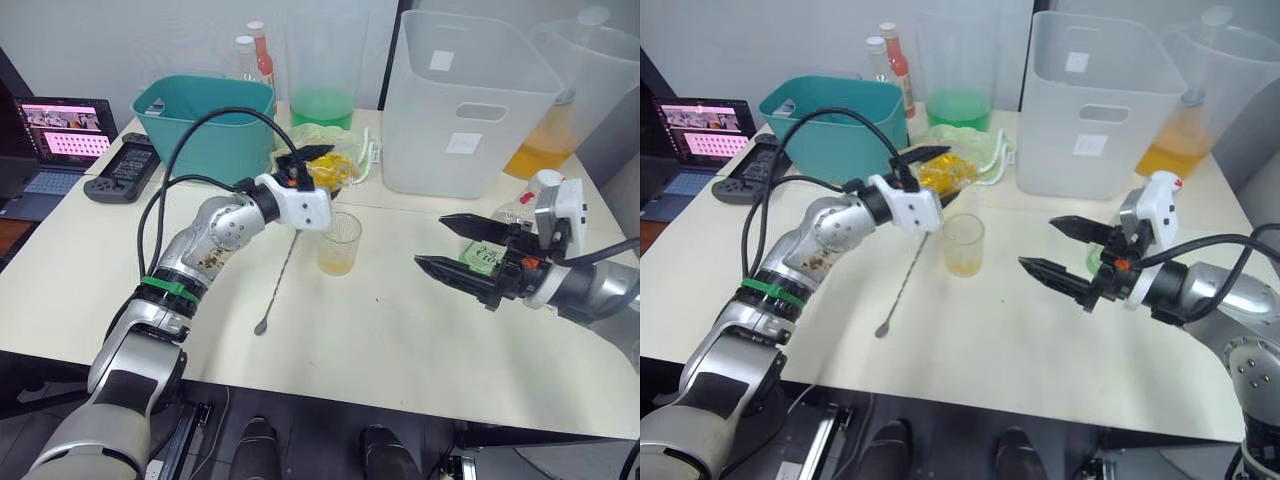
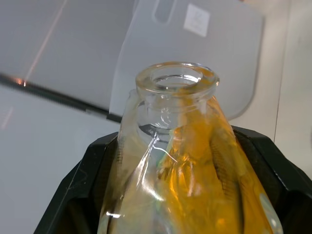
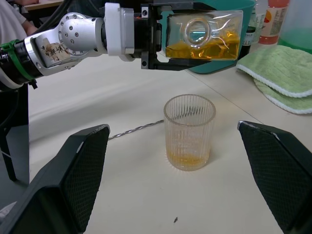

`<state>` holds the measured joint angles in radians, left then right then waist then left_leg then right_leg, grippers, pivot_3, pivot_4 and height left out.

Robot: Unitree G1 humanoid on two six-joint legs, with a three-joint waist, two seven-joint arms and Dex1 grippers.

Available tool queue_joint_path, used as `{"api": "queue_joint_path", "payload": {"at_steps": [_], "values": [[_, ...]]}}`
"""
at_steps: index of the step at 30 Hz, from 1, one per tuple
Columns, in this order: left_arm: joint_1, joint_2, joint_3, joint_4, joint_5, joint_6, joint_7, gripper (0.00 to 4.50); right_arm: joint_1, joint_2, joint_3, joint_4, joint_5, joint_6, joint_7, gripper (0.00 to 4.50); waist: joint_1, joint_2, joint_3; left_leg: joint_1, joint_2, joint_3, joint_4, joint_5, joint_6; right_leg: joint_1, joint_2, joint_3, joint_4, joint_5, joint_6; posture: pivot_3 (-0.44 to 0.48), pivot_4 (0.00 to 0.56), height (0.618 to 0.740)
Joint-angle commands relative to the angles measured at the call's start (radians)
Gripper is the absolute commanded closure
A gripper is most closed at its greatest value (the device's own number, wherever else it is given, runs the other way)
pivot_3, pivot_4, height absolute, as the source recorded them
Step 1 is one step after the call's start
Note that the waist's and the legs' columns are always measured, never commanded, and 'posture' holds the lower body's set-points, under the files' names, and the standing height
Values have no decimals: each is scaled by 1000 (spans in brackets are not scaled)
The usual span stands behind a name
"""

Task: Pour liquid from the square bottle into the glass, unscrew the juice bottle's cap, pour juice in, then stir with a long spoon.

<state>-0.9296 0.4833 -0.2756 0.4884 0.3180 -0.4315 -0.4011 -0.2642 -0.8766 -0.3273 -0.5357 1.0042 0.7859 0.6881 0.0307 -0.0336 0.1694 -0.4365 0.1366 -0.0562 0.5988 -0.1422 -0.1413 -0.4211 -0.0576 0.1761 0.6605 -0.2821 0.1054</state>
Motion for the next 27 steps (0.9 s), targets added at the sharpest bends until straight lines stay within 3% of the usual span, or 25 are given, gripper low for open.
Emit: {"api": "queue_joint_path", "payload": {"at_steps": [1,6,13,19,27], "values": [[-26,-40,186,-111,-231,248,-31,1707,-34,-9,3,17,5,-7,31,25,-2,0,0,0,0,0,0,0,0,0,0,0,0,0,0,0,150,733],[-23,-39,335,-155,-363,508,-10,1707,-85,3,49,49,-4,-7,61,25,-21,0,0,0,0,-1,1,0,1,0,0,0,2,0,0,0,150,733],[10,3,506,-176,-485,750,31,1707,-146,24,106,82,-22,-7,78,25,-32,0,0,0,0,-1,1,0,1,0,0,0,2,0,0,0,150,733],[91,-6,587,-232,-565,815,48,1707,-168,35,126,98,-31,-5,93,25,-35,0,0,0,0,-1,1,0,1,0,0,-1,2,0,0,0,150,733],[187,-13,578,-243,-576,772,22,1707,-180,43,134,105,-39,-1,109,25,-34,0,0,-1,0,-2,1,0,1,0,0,-2,2,0,0,0,150,733]]}}
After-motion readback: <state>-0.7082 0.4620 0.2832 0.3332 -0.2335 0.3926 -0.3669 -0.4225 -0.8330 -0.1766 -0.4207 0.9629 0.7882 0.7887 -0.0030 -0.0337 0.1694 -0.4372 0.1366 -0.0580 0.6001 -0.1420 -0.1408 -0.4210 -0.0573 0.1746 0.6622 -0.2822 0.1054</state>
